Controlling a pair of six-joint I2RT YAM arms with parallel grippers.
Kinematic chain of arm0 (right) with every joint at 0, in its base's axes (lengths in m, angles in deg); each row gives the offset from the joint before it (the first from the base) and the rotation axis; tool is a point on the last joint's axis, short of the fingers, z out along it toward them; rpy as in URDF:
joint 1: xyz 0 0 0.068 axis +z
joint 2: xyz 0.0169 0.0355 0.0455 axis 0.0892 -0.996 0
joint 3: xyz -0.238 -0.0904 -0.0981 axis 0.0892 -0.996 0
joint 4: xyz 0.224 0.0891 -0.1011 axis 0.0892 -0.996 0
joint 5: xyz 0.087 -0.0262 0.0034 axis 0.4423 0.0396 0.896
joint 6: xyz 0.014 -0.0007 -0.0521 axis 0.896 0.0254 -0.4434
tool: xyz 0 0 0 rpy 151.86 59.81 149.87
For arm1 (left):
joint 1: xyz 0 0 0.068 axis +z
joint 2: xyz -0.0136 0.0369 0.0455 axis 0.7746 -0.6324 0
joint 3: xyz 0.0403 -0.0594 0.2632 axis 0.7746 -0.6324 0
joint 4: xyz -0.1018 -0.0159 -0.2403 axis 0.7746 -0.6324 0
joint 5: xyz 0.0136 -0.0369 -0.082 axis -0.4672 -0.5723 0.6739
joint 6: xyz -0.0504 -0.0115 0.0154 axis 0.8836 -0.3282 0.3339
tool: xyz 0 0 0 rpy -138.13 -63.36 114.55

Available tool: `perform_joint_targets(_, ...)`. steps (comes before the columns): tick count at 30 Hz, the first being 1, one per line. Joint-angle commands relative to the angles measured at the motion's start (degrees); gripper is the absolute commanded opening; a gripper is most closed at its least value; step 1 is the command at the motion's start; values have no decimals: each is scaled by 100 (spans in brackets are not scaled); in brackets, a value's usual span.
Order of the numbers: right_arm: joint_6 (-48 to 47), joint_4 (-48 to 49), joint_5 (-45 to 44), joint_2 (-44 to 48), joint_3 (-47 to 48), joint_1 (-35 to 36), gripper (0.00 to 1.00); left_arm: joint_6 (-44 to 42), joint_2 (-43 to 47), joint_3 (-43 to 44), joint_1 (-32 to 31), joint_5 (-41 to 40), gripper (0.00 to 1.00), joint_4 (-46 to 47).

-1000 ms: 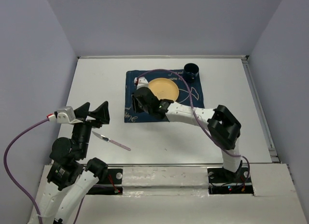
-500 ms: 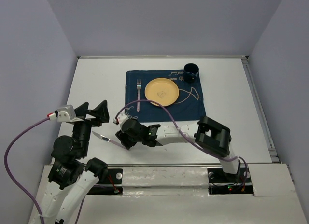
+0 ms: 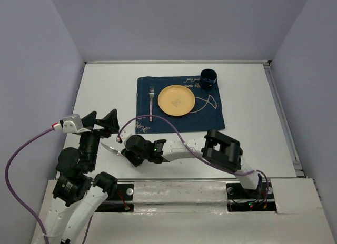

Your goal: Set the dinner table for one person

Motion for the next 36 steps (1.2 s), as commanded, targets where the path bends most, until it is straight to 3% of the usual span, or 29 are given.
perform_joint_targets(1, -141, -185, -262, -178, 255, 193, 41, -91, -43, -42, 52, 32, 99, 292)
perform_joint_targets(3, -194, -308, -526, -213, 299, 255, 36, -91, -17, -42, 52, 41, 99, 292)
perform_joint_targets(8, -177, -414, -598, -231, 360, 308, 38, -73, -8, -42, 61, 76, 99, 292)
perform_joint_targets(11, -177, -414, -641, -275, 387, 361, 31, -73, 18, -51, 61, 58, 99, 284)
perform_joint_targets(13, -116, -414, -685, -310, 396, 361, 23, -73, 27, -51, 61, 67, 99, 284)
perform_joint_targets(14, -37, -414, -720, -267, 378, 361, 10, -73, 27, -51, 61, 59, 99, 284)
perform_joint_targets(16, 218, -214, -773, -74, 256, 361, 0, -73, 18, -51, 53, 67, 99, 284)
perform_joint_targets(27, 710, 781, -1678, 2246, -1343, -490, 0, -73, 62, -51, 52, 102, 99, 275)
perform_joint_targets(36, 1089, 852, -2337, 3205, -2487, -2661, 0, -73, 62, -60, 61, 199, 99, 301)
